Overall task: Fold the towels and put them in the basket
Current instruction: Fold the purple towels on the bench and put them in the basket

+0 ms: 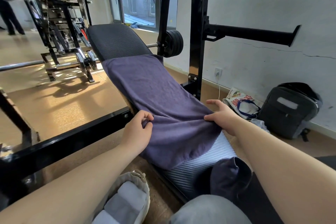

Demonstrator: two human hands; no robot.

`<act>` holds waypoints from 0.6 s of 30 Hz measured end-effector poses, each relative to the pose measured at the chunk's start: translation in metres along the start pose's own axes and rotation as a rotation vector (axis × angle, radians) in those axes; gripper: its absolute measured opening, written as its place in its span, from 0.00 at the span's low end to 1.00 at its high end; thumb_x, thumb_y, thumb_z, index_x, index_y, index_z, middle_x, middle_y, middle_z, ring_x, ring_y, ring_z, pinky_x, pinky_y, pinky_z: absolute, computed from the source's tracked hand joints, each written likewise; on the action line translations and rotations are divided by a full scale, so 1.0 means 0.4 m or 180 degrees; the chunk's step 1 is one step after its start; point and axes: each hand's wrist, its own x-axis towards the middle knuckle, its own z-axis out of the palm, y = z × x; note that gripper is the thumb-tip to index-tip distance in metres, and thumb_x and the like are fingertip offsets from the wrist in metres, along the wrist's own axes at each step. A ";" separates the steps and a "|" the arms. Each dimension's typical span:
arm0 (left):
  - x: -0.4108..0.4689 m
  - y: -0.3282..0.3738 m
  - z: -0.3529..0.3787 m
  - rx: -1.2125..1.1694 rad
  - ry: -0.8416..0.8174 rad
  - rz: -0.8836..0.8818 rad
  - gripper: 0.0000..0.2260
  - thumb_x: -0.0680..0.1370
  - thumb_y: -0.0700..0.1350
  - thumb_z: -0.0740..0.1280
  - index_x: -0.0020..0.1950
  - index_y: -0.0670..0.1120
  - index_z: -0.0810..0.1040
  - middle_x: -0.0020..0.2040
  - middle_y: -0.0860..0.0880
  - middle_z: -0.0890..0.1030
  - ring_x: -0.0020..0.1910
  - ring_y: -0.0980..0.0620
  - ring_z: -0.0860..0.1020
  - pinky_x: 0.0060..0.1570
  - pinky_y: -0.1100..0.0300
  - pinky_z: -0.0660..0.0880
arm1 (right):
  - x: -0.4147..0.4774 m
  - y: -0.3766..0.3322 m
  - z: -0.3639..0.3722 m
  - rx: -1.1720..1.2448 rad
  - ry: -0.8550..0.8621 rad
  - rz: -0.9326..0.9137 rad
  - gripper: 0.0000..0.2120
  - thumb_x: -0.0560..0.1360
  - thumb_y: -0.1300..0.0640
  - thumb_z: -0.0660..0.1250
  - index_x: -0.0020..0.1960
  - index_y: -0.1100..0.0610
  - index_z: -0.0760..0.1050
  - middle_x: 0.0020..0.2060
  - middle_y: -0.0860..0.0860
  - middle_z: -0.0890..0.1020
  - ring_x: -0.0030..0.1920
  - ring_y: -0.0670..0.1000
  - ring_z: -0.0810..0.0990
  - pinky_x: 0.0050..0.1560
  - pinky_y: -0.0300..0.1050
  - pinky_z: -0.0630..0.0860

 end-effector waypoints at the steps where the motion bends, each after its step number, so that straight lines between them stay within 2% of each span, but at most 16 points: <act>1: -0.004 -0.001 -0.004 0.0028 -0.0025 0.0055 0.12 0.80 0.40 0.66 0.42 0.57 0.74 0.40 0.62 0.78 0.42 0.68 0.76 0.38 0.71 0.66 | 0.000 -0.004 -0.006 -0.0107 0.0066 -0.0103 0.29 0.72 0.64 0.75 0.69 0.46 0.74 0.54 0.55 0.81 0.52 0.53 0.80 0.53 0.47 0.76; 3: -0.012 0.004 -0.008 0.0083 -0.0190 0.0141 0.17 0.79 0.36 0.64 0.40 0.58 0.78 0.41 0.61 0.80 0.43 0.62 0.78 0.38 0.75 0.65 | 0.002 -0.011 -0.014 -0.0237 0.0304 -0.0312 0.23 0.73 0.63 0.73 0.64 0.46 0.77 0.45 0.51 0.81 0.45 0.50 0.80 0.43 0.43 0.75; 4: -0.018 0.010 -0.010 0.0096 -0.0318 0.0167 0.18 0.79 0.35 0.63 0.44 0.59 0.82 0.45 0.61 0.81 0.46 0.60 0.78 0.41 0.74 0.66 | 0.002 -0.014 -0.014 -0.0245 0.0415 -0.0378 0.19 0.74 0.62 0.72 0.61 0.44 0.79 0.43 0.49 0.81 0.44 0.49 0.80 0.41 0.41 0.73; 6: -0.033 0.018 -0.011 0.0087 -0.0556 0.0237 0.16 0.79 0.36 0.65 0.58 0.53 0.85 0.55 0.55 0.81 0.55 0.57 0.78 0.50 0.73 0.66 | 0.006 -0.012 -0.007 -0.0315 0.0572 -0.0519 0.14 0.75 0.62 0.69 0.53 0.43 0.80 0.45 0.46 0.83 0.47 0.50 0.81 0.43 0.42 0.73; 8: -0.046 0.016 -0.011 0.0238 -0.0773 0.0337 0.19 0.78 0.38 0.68 0.69 0.49 0.80 0.63 0.51 0.79 0.62 0.53 0.78 0.53 0.74 0.63 | 0.012 -0.002 0.003 -0.0528 0.0656 -0.0672 0.13 0.76 0.63 0.67 0.48 0.45 0.81 0.48 0.48 0.84 0.50 0.52 0.81 0.48 0.43 0.73; 11: -0.059 0.004 -0.009 0.0567 -0.0925 0.0481 0.29 0.76 0.43 0.71 0.77 0.49 0.71 0.73 0.49 0.71 0.70 0.50 0.73 0.57 0.74 0.58 | 0.017 0.009 0.013 -0.0936 0.0539 -0.0737 0.13 0.76 0.63 0.66 0.45 0.45 0.80 0.50 0.51 0.85 0.53 0.55 0.80 0.56 0.46 0.75; 13: -0.059 -0.002 -0.003 0.0673 -0.0951 0.0554 0.33 0.76 0.45 0.72 0.80 0.48 0.65 0.75 0.49 0.68 0.72 0.49 0.71 0.58 0.72 0.58 | 0.021 0.013 0.013 -0.1111 0.0488 -0.0733 0.14 0.75 0.64 0.65 0.45 0.44 0.79 0.50 0.51 0.84 0.53 0.56 0.80 0.54 0.44 0.73; 16: -0.062 -0.012 0.008 0.0822 -0.0968 0.0560 0.38 0.74 0.49 0.74 0.81 0.50 0.61 0.74 0.49 0.66 0.71 0.47 0.71 0.64 0.63 0.64 | 0.032 0.017 0.010 -0.1253 0.0551 -0.0722 0.18 0.75 0.66 0.61 0.41 0.44 0.78 0.46 0.50 0.82 0.49 0.56 0.79 0.49 0.42 0.69; 18: -0.066 -0.021 0.017 0.0822 -0.0945 0.0544 0.40 0.73 0.51 0.75 0.81 0.50 0.61 0.72 0.49 0.66 0.69 0.47 0.72 0.67 0.58 0.67 | 0.038 0.018 0.011 -0.1386 0.0460 -0.0732 0.18 0.76 0.66 0.61 0.47 0.45 0.82 0.51 0.52 0.84 0.53 0.57 0.80 0.52 0.42 0.71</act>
